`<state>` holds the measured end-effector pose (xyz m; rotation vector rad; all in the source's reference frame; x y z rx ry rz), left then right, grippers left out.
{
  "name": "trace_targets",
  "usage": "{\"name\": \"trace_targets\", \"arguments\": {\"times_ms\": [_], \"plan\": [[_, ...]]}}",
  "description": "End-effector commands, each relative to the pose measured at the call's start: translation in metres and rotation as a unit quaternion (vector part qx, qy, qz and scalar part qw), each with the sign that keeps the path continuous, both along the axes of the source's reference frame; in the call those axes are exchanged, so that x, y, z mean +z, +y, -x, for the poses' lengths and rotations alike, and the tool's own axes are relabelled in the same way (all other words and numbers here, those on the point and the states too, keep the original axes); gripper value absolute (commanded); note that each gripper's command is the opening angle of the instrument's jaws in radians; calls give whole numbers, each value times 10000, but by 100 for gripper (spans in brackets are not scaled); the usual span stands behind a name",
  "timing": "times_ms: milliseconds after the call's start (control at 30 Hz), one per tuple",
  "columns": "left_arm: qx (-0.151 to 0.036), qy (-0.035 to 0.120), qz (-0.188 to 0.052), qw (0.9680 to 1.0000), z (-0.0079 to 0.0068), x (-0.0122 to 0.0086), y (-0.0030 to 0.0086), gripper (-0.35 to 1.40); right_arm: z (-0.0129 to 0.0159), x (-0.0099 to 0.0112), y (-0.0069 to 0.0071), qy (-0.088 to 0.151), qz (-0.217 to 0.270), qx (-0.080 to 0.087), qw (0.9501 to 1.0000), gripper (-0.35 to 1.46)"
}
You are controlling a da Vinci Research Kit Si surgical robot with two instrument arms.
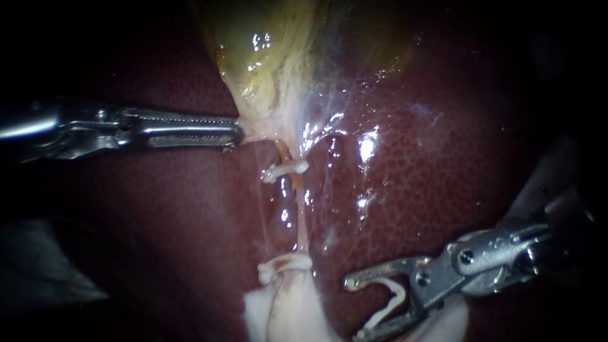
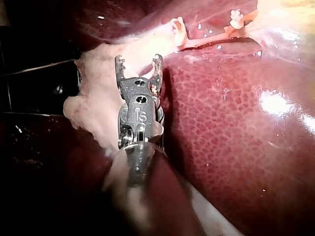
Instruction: Clipping first clip right tube
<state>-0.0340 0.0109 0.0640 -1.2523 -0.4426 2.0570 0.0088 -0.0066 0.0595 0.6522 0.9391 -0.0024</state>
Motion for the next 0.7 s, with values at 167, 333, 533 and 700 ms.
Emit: {"name": "trace_targets", "arguments": {"times_ms": [167,333,533,700], "plan": [[39,-30,-71,10000,-18,-25,10,-35,1,-1,0,3,0,0,10000,50],[-144,-53,-52,9999,-46,-57,22,-35,1,-1,0,3,0,1,10000,50],[-167,-59,-23,9998,-51,-63,23,-35,-2,-2,4,-2,-11,12,10000,50],[-168,-58,-23,9998,-51,-63,23,-35,-15,-3,26,-56,-340,141,9993,49]]}}
